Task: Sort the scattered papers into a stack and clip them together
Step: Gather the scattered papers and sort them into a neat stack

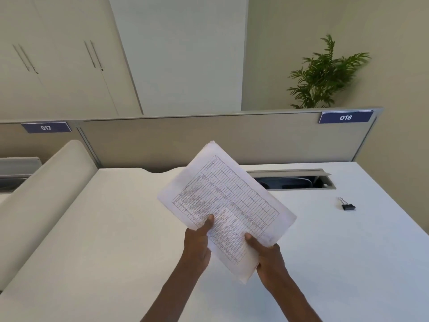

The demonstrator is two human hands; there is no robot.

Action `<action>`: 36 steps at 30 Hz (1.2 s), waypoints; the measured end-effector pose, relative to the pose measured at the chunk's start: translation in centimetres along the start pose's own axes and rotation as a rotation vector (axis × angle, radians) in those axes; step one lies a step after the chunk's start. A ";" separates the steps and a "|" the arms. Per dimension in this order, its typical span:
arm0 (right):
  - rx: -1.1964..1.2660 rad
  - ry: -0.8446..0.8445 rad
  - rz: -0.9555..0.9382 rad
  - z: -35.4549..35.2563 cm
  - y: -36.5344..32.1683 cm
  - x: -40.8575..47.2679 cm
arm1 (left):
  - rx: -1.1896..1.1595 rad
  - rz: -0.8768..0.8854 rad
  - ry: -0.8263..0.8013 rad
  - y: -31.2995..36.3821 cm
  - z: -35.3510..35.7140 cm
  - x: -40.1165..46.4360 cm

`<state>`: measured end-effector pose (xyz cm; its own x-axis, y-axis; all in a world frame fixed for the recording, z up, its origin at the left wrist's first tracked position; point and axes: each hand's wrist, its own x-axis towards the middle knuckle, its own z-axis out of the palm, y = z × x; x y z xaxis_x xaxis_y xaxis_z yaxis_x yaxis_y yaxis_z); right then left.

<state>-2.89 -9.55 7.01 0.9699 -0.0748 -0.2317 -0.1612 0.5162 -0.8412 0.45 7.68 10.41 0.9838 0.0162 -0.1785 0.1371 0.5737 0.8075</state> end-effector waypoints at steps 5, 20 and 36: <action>-0.048 0.107 -0.049 -1.6 -2.3 0.8 | 0.234 0.036 0.007 2.3 -1.6 0.8; -0.783 0.089 -0.221 2.1 -3.1 2.8 | 0.686 0.066 0.072 2.4 -3.8 2.0; -0.924 0.258 -0.451 3.3 -3.3 2.4 | 0.732 -0.057 0.053 0.4 -5.4 1.7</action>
<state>0.53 -8.61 10.89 0.9239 -0.3325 0.1893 0.0230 -0.4456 -0.8949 1.60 12.34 7.43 0.9684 0.0529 -0.2435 0.2482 -0.1182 0.9615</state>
